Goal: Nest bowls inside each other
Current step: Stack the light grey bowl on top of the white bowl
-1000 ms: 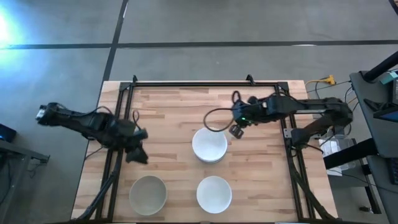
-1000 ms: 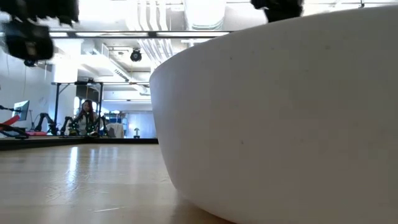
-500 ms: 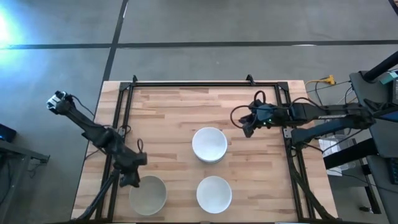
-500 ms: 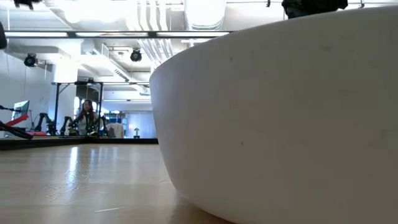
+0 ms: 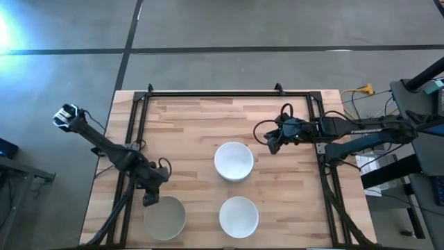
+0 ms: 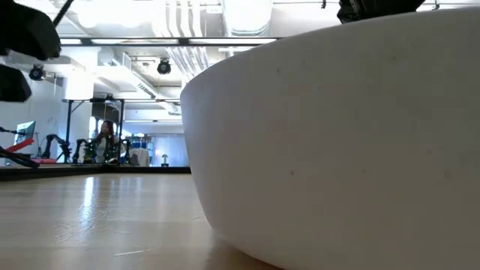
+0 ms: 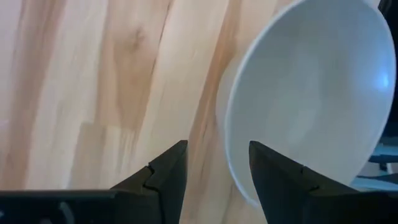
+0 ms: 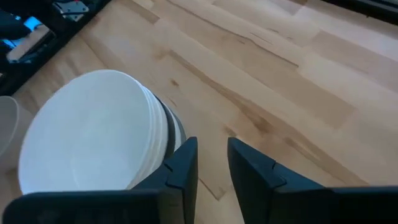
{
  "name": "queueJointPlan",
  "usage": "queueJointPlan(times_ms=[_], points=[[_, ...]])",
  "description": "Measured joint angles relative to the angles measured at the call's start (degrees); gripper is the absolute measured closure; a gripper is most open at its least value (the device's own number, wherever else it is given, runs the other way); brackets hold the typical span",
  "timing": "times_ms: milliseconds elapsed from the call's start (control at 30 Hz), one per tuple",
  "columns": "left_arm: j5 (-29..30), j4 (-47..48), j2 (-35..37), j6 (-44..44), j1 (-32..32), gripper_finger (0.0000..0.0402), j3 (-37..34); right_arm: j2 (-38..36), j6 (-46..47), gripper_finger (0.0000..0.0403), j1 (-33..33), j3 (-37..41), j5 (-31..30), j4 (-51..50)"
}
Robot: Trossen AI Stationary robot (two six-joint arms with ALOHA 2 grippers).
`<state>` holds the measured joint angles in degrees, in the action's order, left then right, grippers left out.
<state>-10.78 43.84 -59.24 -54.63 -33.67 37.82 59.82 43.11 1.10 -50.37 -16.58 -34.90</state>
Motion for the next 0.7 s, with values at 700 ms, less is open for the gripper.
queueJointPlan(times_ms=[700], points=[[-6.5,-22.9,-11.8,-0.2,1.5,0.0296,-10.1,0.2,1.0,0.0319,0.0,-0.8,0.5,-0.4]])
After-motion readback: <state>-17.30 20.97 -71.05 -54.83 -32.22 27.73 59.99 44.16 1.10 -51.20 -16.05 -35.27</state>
